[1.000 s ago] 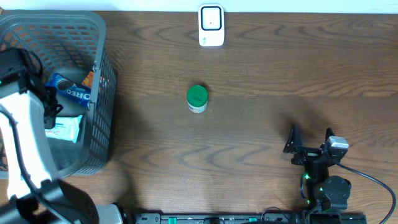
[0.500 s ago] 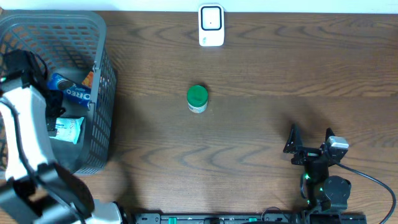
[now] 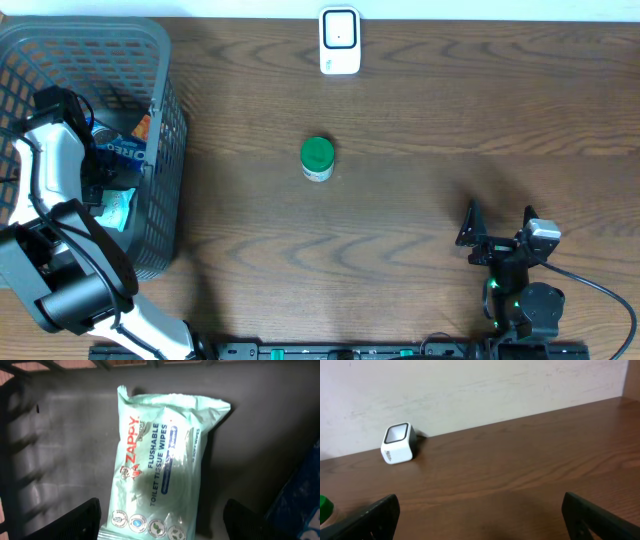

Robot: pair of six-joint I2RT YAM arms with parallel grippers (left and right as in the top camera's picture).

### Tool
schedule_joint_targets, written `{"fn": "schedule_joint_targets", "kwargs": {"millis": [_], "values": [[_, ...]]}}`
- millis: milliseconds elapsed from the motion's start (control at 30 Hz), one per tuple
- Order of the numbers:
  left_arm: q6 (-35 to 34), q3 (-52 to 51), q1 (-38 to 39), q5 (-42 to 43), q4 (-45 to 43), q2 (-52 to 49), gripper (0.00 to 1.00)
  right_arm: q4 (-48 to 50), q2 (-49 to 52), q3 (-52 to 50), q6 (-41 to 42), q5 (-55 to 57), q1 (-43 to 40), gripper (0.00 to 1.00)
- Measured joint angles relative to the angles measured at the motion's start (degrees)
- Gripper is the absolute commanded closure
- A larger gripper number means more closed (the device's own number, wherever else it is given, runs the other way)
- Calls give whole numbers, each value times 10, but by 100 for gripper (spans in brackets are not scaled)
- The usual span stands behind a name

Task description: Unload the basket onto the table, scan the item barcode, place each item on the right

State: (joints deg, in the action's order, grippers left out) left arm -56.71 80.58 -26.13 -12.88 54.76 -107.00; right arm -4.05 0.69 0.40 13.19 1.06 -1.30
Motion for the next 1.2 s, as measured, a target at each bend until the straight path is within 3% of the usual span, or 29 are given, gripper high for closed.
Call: {"fn": "schedule_joint_targets", "kwargs": {"millis": [200, 233, 367, 400, 433, 600, 833, 1033, 1200], "values": [[0, 0, 0, -13, -8, -26, 21, 0, 0, 0, 0, 0, 0, 1], [0, 0, 0, -13, -9, -36, 26, 0, 0, 0, 0, 0, 0, 1], [1, 0, 0, -18, -11, -72, 72, 0, 0, 0, 0, 0, 0, 1], [1, 0, 0, -24, -7, -77, 88, 0, 0, 0, 0, 0, 0, 1], [2, 0, 1, -29, -6, -76, 93, 0, 0, 0, 0, 0, 0, 1], [22, 4, 0, -35, -1, -65, 93, 0, 0, 0, 0, 0, 0, 1], [45, 69, -15, -24, 97, -32, 93, 0, 0, 0, 0, 0, 0, 1], [65, 148, -13, 24, 123, 111, 93, 0, 0, 0, 0, 0, 0, 1], [73, 168, 21, 134, 105, 259, 93, 0, 0, 0, 0, 0, 0, 1]]}}
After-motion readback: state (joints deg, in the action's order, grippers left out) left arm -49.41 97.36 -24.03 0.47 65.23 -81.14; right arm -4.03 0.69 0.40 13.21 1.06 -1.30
